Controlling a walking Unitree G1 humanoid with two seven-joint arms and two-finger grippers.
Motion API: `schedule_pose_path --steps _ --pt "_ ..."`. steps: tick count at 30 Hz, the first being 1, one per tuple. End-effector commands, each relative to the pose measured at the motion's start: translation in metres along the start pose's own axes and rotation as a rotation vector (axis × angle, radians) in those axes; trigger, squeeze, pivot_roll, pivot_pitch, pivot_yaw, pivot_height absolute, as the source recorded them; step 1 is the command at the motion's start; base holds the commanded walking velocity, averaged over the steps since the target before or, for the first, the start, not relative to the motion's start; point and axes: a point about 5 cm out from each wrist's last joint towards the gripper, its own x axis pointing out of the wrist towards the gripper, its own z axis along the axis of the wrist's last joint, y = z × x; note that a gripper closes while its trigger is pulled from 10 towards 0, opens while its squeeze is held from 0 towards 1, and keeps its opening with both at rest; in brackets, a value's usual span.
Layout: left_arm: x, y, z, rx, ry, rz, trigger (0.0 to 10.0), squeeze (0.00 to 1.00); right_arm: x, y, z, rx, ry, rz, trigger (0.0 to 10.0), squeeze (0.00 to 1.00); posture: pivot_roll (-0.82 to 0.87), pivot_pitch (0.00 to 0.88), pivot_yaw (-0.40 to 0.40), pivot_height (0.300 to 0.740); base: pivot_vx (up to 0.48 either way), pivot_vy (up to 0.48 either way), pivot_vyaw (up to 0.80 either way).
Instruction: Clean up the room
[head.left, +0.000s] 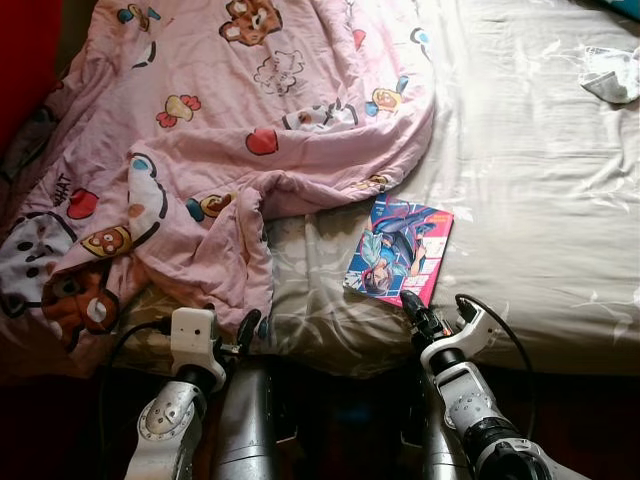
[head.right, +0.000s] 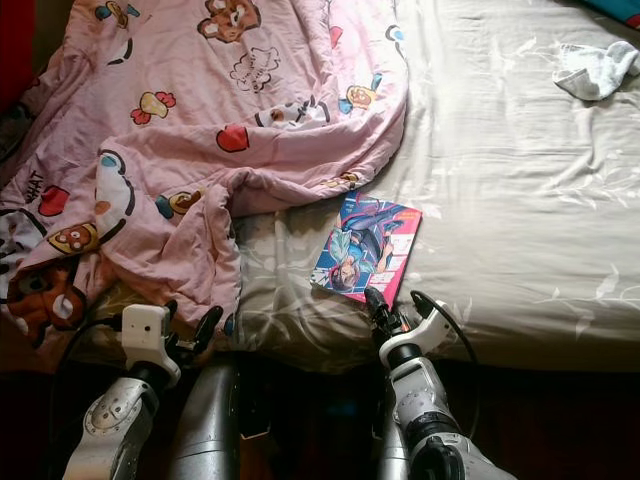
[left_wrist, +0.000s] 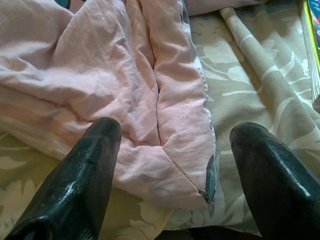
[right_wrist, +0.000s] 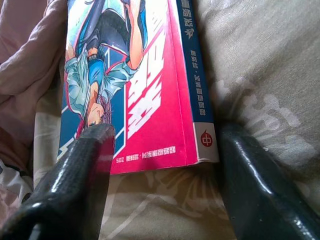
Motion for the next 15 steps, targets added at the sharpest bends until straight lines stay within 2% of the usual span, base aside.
schedule_pose_path --steps 1,15 --pt "-0.0082 0.0044 -0.0092 0.004 0.045 0.013 10.0 0.0 -0.0035 0.0001 -0.0194 0.045 0.061 -0.008 0.0 0.0 0.15 0.369 0.114 0.573 0.0 0.0 0.0" --pt "-0.0071 0.0036 -0.0088 0.006 0.048 0.012 10.0 0.0 -0.0057 -0.0025 -0.0203 0.042 0.063 -0.015 0.0 0.0 0.15 0.365 0.116 0.573 0.0 0.0 0.0"
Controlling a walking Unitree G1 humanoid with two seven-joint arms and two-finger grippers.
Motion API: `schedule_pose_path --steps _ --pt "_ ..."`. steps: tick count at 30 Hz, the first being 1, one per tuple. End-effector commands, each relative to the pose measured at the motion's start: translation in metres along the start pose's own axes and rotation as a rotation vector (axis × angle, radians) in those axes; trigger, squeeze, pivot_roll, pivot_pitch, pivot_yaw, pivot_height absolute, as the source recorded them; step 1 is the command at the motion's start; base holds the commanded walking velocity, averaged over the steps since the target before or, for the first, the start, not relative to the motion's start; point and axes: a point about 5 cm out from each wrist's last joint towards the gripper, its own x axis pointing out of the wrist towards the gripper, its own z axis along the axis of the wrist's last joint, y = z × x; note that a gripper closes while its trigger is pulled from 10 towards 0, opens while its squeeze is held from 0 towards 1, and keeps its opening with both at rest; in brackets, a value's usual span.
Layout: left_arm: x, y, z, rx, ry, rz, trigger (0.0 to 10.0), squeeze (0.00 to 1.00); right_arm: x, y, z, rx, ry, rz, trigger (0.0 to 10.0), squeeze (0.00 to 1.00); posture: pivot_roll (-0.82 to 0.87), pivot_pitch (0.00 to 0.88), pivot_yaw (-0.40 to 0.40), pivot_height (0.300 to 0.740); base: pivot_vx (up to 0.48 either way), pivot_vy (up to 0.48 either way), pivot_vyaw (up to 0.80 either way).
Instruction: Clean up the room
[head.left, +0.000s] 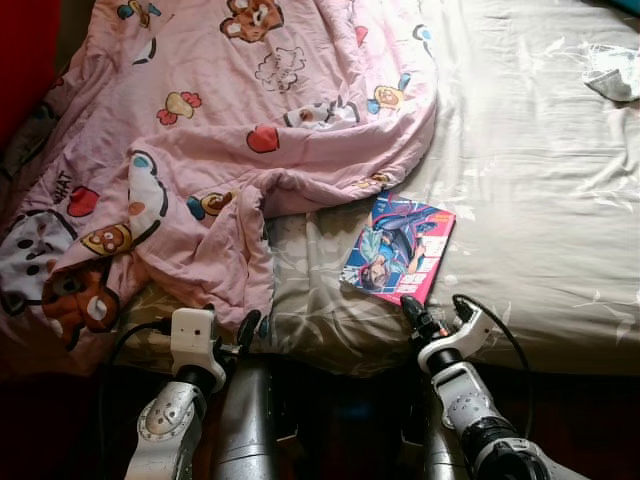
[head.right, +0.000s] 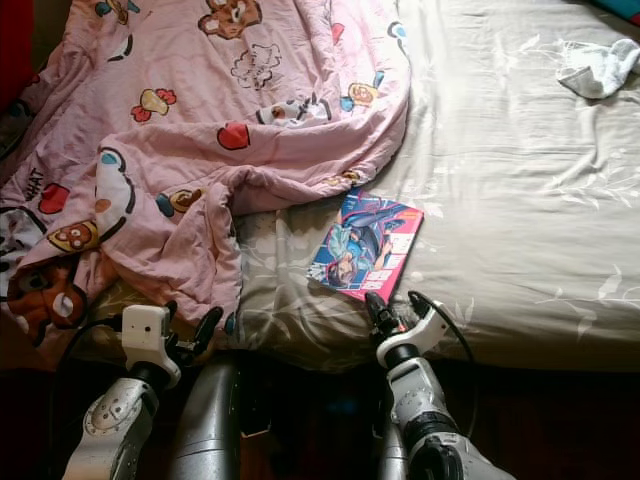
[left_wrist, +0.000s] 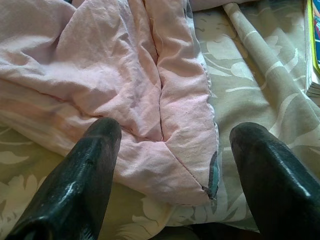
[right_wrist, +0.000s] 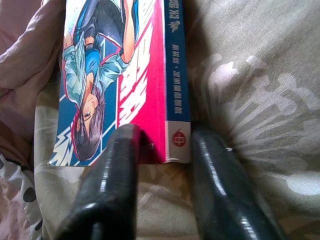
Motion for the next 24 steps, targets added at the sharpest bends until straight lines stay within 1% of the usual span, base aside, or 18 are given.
schedule_pose_path --steps 1,11,15,17,18,19,20,21,24 --pt "-0.006 0.004 -0.008 0.006 0.044 0.009 10.0 0.0 -0.006 -0.004 -0.017 0.033 0.05 -0.019 0.0 0.0 0.15 0.364 0.115 0.573 0.0 0.0 0.0" --pt "-0.003 0.003 -0.008 0.004 0.044 0.009 10.0 0.0 -0.009 -0.008 -0.017 0.031 0.046 -0.031 0.0 0.0 0.15 0.358 0.112 0.573 0.0 0.0 0.0" --pt "-0.001 0.002 -0.008 0.002 0.041 0.009 10.0 0.0 -0.01 -0.01 -0.015 0.014 0.035 -0.044 0.0 0.0 0.14 0.353 0.109 0.573 0.0 0.0 0.0" --pt "0.001 0.002 -0.008 -0.001 0.04 0.01 10.0 0.0 -0.01 -0.01 -0.012 -0.011 0.02 -0.044 0.0 0.0 0.13 0.346 0.102 0.573 0.0 0.0 0.0" --pt "0.003 0.001 -0.009 -0.004 0.038 0.012 10.0 0.0 -0.01 -0.01 -0.01 -0.066 0.008 -0.041 0.0 0.0 0.12 0.338 0.097 0.573 0.0 0.0 0.0" --pt "0.003 0.001 -0.009 -0.004 0.038 0.012 10.0 0.0 -0.01 -0.01 -0.01 -0.066 0.008 -0.041 0.0 0.0 0.12 0.338 0.097 0.573 0.0 0.0 0.0" --pt "0.006 0.0 -0.009 -0.008 0.036 0.013 10.0 0.0 -0.01 -0.011 -0.006 -0.129 -0.005 -0.055 0.0 0.0 0.11 0.328 0.09 0.573 0.0 0.0 0.0" --pt "0.008 -0.001 -0.009 -0.009 0.036 0.014 10.0 0.0 -0.01 -0.011 -0.004 -0.158 -0.013 -0.066 0.0 0.0 0.11 0.325 0.089 0.573 0.0 0.0 0.0" --pt "0.014 -0.002 -0.009 -0.014 0.033 0.015 10.0 0.0 -0.011 -0.011 0.003 -0.208 -0.058 -0.079 0.0 0.0 0.09 0.308 0.079 0.573 0.0 0.0 0.0"
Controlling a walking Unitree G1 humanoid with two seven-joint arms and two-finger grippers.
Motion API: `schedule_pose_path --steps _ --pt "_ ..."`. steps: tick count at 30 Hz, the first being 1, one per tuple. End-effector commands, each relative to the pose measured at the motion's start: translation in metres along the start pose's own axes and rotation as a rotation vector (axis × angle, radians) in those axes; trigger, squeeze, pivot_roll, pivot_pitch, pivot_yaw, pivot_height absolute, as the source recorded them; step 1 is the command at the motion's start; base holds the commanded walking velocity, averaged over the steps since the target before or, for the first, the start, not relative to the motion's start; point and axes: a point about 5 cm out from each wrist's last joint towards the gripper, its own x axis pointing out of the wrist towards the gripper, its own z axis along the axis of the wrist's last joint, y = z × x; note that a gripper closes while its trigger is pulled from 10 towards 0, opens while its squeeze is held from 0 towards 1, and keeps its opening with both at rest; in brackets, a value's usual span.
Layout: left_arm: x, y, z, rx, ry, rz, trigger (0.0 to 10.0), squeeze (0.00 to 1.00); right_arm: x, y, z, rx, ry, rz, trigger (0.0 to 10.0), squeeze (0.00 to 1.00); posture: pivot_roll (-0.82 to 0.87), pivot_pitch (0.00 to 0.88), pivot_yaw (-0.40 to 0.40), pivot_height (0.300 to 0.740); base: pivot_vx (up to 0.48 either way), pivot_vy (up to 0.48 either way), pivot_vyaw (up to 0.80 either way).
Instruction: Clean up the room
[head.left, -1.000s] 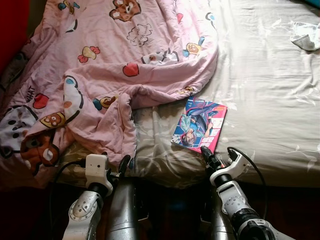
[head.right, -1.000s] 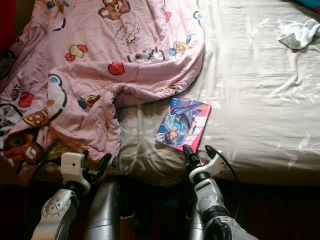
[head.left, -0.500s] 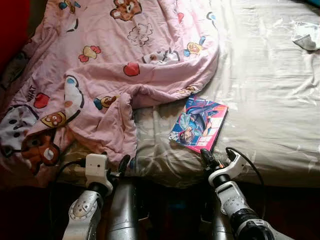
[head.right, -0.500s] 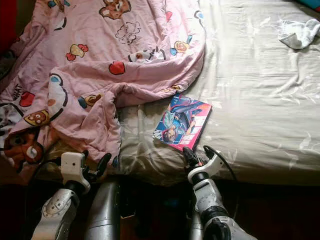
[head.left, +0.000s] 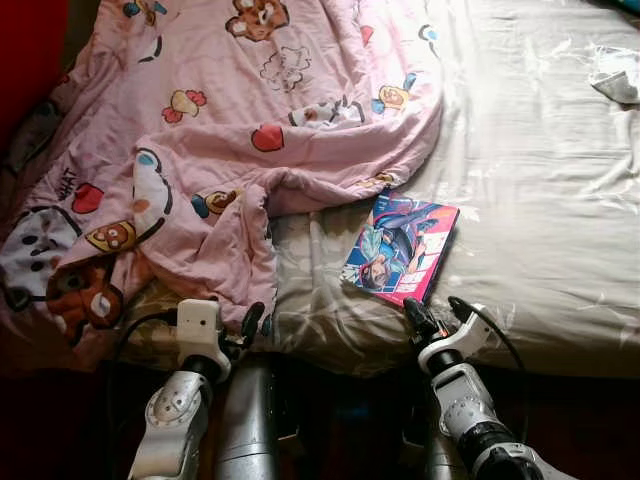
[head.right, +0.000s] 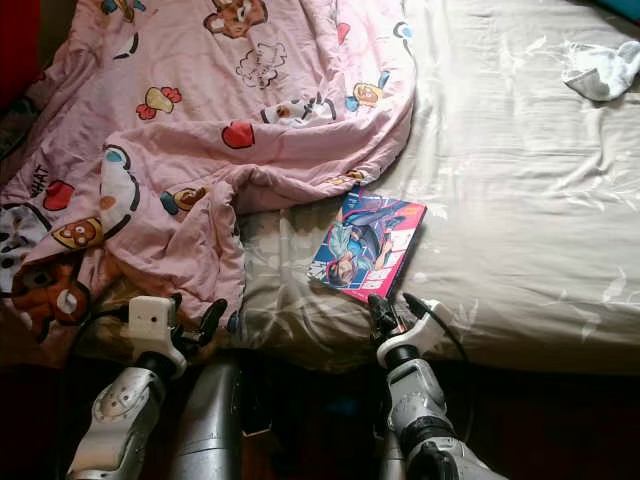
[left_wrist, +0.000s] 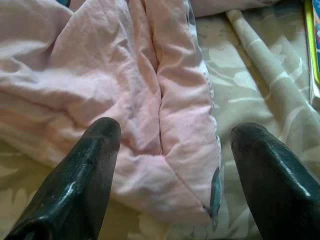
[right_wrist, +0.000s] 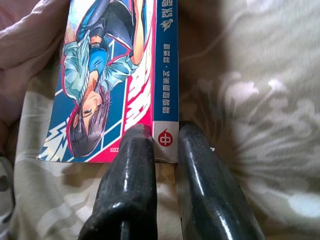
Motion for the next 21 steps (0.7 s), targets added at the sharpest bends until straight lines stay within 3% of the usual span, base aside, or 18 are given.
schedule_pose_path --steps 1,3,4,5,11,12,18,21 --pt "-0.003 0.003 -0.012 -0.003 0.041 0.021 10.0 0.0 -0.008 -0.01 -0.001 -0.034 -0.024 -0.057 0.0 0.0 0.09 0.305 0.078 0.573 0.0 0.0 0.0" --pt "0.0 0.002 -0.012 -0.006 0.039 0.023 10.0 0.0 -0.008 -0.01 0.003 -0.068 -0.045 -0.058 0.0 0.0 0.08 0.294 0.073 0.573 0.0 0.0 0.0" --pt "0.002 0.002 -0.012 -0.008 0.039 0.023 10.0 0.0 -0.009 -0.011 0.006 -0.102 -0.058 -0.064 5.8 0.0 0.07 0.283 0.068 0.573 0.0 0.0 0.0" --pt "0.004 0.002 -0.013 -0.01 0.039 0.024 10.0 0.0 -0.011 -0.013 0.012 -0.179 -0.089 -0.073 10.0 0.0 0.06 0.272 0.064 0.573 0.0 0.0 0.0" --pt "0.009 0.002 -0.014 -0.016 0.038 0.031 10.0 0.0 -0.014 -0.013 0.031 -0.341 -0.19 -0.099 10.0 0.0 0.04 0.243 0.05 0.573 0.0 0.0 0.0" --pt "0.011 0.002 -0.013 -0.017 0.03 0.034 10.0 0.0 -0.014 -0.008 0.039 -0.366 -0.245 -0.08 10.0 0.0 0.03 0.241 0.049 0.573 0.0 0.0 0.0" --pt "0.015 0.003 -0.015 -0.017 0.025 0.038 10.0 0.0 -0.014 0.008 0.055 -0.456 -0.346 -0.034 10.0 0.0 0.02 0.221 0.044 0.573 0.0 0.0 0.0" --pt "0.016 0.003 -0.015 -0.017 0.024 0.039 10.0 0.0 -0.013 0.011 0.056 -0.489 -0.346 -0.028 10.0 0.0 0.02 0.216 0.042 0.587 0.0 0.0 0.0"
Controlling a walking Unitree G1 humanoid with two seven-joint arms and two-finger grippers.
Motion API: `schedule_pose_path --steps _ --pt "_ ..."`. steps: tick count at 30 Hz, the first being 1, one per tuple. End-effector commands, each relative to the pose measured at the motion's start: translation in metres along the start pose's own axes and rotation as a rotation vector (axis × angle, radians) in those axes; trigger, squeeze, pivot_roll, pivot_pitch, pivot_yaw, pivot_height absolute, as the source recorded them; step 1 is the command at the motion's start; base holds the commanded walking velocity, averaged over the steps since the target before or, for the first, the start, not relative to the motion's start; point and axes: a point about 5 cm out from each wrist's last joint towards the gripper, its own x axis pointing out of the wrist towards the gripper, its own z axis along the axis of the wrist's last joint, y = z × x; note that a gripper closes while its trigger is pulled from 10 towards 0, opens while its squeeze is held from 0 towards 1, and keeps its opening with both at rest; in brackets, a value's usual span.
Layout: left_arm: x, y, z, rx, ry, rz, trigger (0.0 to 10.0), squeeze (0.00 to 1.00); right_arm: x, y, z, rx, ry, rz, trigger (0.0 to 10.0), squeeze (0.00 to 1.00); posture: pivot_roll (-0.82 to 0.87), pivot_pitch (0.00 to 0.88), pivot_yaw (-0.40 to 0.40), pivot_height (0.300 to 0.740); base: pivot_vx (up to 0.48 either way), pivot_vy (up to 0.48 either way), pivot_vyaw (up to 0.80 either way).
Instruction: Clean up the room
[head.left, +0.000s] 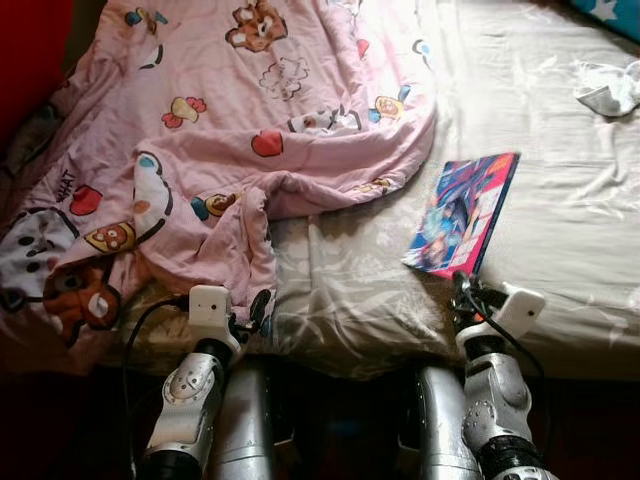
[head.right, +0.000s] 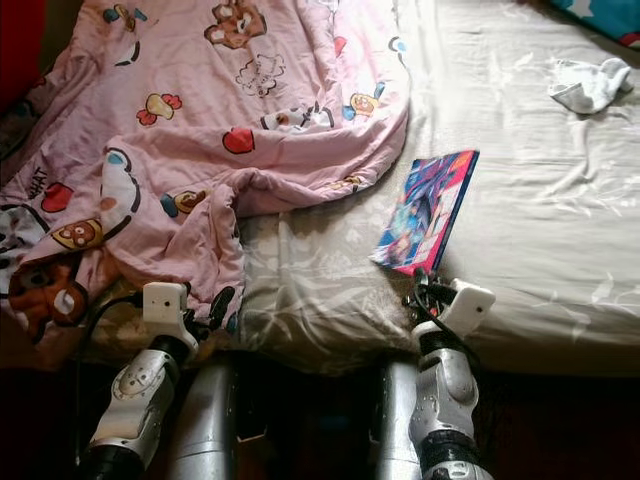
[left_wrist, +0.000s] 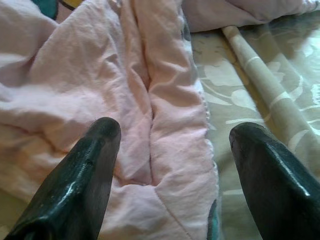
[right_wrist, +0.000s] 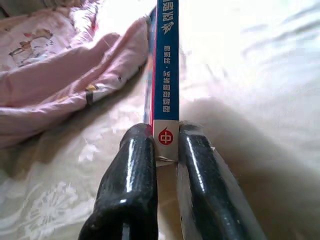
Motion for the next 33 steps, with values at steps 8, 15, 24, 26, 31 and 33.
schedule_pose_path --steps 8,15,24,26,31,33 --pt "-0.003 0.004 -0.013 -0.005 0.037 0.023 10.0 0.0 0.0 0.004 0.0 -0.052 0.018 0.01 10.0 0.0 0.01 0.201 0.039 0.628 0.0 0.0 0.0" --pt "-0.007 0.005 -0.024 -0.006 0.071 0.031 10.0 0.0 -0.004 0.007 -0.002 -0.12 0.039 0.034 10.0 0.0 -0.01 0.195 0.034 0.671 0.0 0.0 0.0" --pt "-0.01 0.006 -0.03 -0.009 0.095 0.036 10.0 0.0 -0.004 0.006 -0.002 -0.127 0.046 0.033 10.0 0.0 -0.01 0.19 0.031 0.69 0.0 0.0 0.0" --pt "-0.01 0.006 -0.03 -0.009 0.095 0.036 10.0 0.0 -0.004 0.006 -0.002 -0.127 0.046 0.033 10.0 0.0 -0.01 0.19 0.031 0.69 0.0 0.0 0.0" --pt "-0.022 0.014 -0.052 -0.023 0.194 0.083 10.0 0.0 -0.002 0.006 -0.004 -0.137 0.071 0.025 10.0 0.0 -0.02 0.165 0.024 0.694 0.0 0.0 0.0" --pt "-0.022 0.014 -0.052 -0.024 0.193 0.082 10.0 0.0 -0.003 0.006 -0.004 -0.135 0.072 0.023 10.0 0.0 -0.02 0.161 0.025 0.694 0.0 0.0 0.0"
